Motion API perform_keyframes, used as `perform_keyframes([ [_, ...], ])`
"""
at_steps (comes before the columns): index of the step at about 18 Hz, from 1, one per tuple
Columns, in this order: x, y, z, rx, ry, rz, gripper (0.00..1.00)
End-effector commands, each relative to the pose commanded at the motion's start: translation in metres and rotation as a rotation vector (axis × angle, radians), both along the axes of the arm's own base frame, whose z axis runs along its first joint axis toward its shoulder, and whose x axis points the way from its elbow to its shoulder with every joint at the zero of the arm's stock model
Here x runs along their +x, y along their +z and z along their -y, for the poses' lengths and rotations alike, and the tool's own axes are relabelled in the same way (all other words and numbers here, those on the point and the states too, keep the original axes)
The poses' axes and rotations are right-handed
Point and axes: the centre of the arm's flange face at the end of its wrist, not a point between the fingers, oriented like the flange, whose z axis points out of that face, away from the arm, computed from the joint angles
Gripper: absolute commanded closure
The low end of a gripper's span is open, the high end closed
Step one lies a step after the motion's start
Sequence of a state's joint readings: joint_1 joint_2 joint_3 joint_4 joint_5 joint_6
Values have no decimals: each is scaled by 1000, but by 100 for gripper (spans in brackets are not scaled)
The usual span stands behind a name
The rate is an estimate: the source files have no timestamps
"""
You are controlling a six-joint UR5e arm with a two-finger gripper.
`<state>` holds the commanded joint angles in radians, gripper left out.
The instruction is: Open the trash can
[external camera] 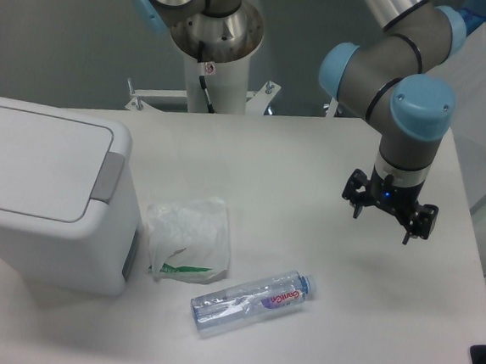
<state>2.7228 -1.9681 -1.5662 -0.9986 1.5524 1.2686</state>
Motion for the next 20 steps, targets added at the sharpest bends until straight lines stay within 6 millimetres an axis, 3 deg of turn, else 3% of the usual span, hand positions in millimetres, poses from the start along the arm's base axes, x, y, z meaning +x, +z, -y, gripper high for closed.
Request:
perform_keyframes([
  [6, 3, 1, -4, 7, 4, -2, 0],
  [10, 12, -23, 4, -2, 13, 43, 0],
  [15, 21, -20, -5, 115, 200, 93, 0],
  [20, 17, -16, -11, 171, 210, 109, 0],
])
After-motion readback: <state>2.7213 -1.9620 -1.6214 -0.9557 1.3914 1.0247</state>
